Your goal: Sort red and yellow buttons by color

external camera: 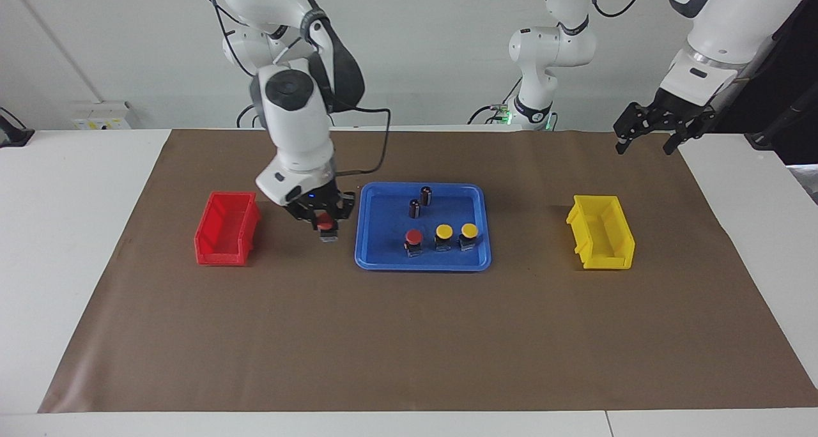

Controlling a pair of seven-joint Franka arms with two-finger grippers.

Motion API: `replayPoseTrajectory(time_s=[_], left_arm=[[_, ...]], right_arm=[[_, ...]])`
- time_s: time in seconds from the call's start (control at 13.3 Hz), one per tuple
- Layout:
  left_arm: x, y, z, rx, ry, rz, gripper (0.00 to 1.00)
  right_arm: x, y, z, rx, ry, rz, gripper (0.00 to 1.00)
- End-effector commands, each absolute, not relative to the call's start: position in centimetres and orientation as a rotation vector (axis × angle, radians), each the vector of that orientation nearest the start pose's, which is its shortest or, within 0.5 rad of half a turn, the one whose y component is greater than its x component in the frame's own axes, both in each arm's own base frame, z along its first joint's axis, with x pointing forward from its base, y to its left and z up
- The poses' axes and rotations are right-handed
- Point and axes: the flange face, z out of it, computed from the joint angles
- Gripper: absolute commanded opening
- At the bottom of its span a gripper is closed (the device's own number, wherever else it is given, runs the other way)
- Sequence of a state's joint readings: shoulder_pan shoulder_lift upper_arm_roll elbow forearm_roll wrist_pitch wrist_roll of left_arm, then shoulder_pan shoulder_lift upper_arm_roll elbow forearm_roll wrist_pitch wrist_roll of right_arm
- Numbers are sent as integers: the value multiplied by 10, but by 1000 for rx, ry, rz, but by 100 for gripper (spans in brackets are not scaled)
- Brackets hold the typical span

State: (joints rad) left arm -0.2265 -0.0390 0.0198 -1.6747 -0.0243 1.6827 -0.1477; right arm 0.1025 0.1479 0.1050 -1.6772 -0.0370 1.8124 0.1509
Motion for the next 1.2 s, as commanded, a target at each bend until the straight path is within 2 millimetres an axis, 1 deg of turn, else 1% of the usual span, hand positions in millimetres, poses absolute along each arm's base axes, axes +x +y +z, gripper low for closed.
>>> replayPoseTrajectory(time_s=[0.0,0.07,0.15,0.22,0.3,0.38,0.45,0.53,0.6,0.67,0.82,0.9,0.97,1.05,1.12], left_arm=[[526,-209,535,-3182,2,-66,89],[524,-237,516,-3217,-45,-45,88],[522,-264,498,-3221,-69,-39,88],[519,-287,477,-3221,-73,-35,88],[520,-297,460,-3223,-67,-44,88],[520,-303,448,-3226,-58,-54,88],[521,-306,433,-3228,-56,-55,86],[525,-308,419,-3229,-64,-63,85],[528,-311,407,-3225,-63,-53,84],[529,-311,401,-3223,-64,-49,84],[521,-307,390,-3210,-65,-13,83],[518,-306,386,-3208,-65,-3,83],[517,-307,384,-3209,-63,-7,83],[517,-311,381,-3212,-64,-15,83],[512,-320,378,-3214,-72,-20,83]], right_arm=[[551,39,502,-3145,-252,49,31],[541,12,492,-3136,-269,71,31],[535,-4,485,-3128,-278,56,31],[525,-22,468,-3129,-314,34,31],[516,-37,456,-3135,-321,-8,31],[510,-40,449,-3137,-325,-24,31],[505,-40,444,-3138,-325,-19,31],[503,-40,439,-3141,-323,-40,31],[499,-41,430,-3142,-322,-48,31],[495,-45,419,-3144,-315,-57,31],[485,-58,396,-3145,-330,-75,31],[482,-62,390,-3147,-321,-85,31],[479,-62,384,-3147,-317,-90,31],[475,-60,376,-3140,-301,-107,31],[473,-61,369,-3129,-275,-103,31]])
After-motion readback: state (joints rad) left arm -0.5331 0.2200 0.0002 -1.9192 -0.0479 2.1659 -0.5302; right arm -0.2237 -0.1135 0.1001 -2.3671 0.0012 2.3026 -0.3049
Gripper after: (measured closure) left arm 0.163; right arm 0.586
